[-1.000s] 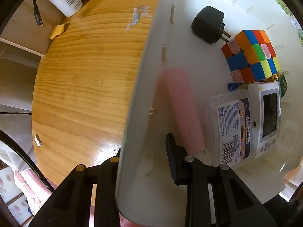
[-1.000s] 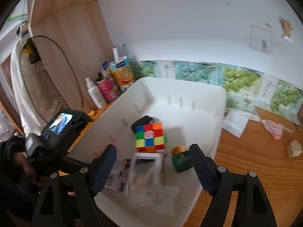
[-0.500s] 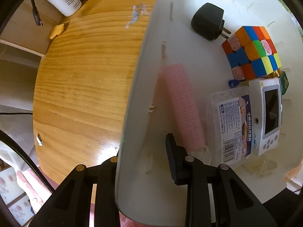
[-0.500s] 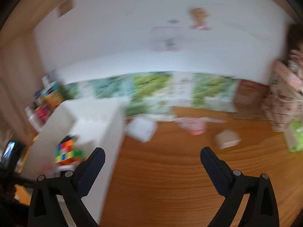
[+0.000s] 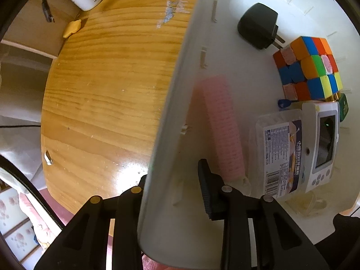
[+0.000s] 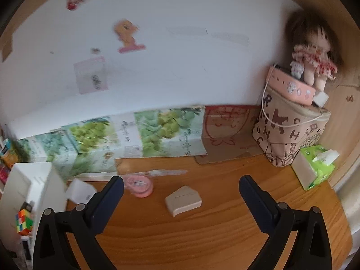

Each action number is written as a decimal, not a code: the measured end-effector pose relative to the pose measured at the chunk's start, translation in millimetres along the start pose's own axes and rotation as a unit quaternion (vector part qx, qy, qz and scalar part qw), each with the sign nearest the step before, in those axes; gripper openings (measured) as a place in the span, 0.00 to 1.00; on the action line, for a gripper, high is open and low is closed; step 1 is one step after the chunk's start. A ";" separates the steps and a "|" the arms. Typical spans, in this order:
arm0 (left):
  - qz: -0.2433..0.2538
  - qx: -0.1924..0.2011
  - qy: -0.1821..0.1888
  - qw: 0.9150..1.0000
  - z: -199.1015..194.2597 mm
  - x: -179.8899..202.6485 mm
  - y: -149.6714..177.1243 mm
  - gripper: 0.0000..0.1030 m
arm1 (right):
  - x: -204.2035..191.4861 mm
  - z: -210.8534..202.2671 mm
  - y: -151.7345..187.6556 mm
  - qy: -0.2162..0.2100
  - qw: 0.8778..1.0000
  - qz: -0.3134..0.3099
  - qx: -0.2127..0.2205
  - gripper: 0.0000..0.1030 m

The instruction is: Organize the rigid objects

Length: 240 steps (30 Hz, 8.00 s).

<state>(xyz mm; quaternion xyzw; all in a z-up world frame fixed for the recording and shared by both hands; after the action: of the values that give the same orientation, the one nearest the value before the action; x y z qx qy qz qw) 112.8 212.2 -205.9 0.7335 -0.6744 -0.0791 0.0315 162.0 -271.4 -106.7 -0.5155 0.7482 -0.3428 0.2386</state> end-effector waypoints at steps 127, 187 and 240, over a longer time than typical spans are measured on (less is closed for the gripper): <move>0.009 0.016 -0.010 1.000 -17.4 10.7 -37.1 0.35 | -167.5 52.0 61.0 -0.179 0.962 -0.201 -0.048 0.79; -0.006 0.012 -0.011 1.000 -1.2 -4.9 -2.8 0.35 | -73.8 93.5 27.9 -0.091 0.992 -0.017 -0.088 0.80; -0.009 0.015 -0.003 1.000 -1.9 -2.4 1.7 0.35 | -179.8 -27.6 2.4 -0.286 0.954 -0.087 -0.019 0.74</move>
<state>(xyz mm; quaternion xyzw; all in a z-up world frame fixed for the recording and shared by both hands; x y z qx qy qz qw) 111.2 214.4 -203.7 0.7394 -0.6693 -0.0713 0.0175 204.7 -95.4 -89.8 -0.6594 0.6072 -0.1858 0.4024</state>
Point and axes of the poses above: each gripper's, at about its wrist camera, not at the fingertips, and z roughly the way its jaws point, x to its right, y to its underside, the point moved 1 cm from there along z, roughly the way its jaws point, and after that the axes turned 1 degree about -x, right-handed, at the moved point
